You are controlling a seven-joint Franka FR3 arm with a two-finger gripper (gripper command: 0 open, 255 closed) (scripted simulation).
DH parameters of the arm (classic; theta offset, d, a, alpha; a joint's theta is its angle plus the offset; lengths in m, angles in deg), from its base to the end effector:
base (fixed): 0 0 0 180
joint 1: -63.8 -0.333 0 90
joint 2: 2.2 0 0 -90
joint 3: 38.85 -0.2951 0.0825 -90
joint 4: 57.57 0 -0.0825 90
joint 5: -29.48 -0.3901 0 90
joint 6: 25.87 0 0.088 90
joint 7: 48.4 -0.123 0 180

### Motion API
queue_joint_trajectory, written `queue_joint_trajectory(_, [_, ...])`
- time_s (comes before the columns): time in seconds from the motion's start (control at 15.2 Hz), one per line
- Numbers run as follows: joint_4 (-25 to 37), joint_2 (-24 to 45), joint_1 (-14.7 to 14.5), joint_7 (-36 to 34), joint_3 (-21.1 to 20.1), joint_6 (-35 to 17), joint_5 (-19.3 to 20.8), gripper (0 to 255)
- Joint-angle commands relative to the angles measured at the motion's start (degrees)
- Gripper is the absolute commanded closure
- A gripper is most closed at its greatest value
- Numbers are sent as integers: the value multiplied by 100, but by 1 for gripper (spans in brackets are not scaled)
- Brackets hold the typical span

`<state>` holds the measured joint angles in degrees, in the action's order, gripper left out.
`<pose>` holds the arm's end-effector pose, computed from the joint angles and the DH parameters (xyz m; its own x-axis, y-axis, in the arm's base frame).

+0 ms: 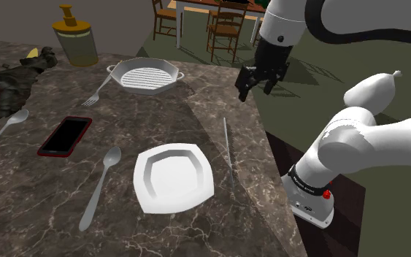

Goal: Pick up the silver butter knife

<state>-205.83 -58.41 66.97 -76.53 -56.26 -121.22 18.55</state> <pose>0.2827 0.0993 0.5012 0.9260 -0.3724 0.0616 -0.3749 -0.9264 0.0360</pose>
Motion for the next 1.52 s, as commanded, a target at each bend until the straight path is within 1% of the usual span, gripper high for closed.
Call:
queue_joint_trajectory(0.0, [-148,-67,71,-757,-381,-108,-347,0])
queue_joint_trajectory(0.26, [-320,26,234,-2177,-1225,-471,-1056,0])
queue_joint_trajectory(0.46, [-310,266,434,-3226,-1900,-818,-1558,0])
queue_joint_trajectory(0.53, [-309,265,442,-3231,-1910,-819,-1566,0])
queue_joint_trajectory(0.99, [-776,398,377,-3213,-2224,-1421,-1833,0])
queue_joint_trajectory(1.12, [-777,397,377,-3212,-2224,-1421,-1833,0])
queue_joint_trajectory(1.19, [-772,401,383,-3208,-2219,-1420,-1828,255])
queue_joint_trajectory(1.45, [-771,404,384,-3208,-2221,-1422,-1829,255])
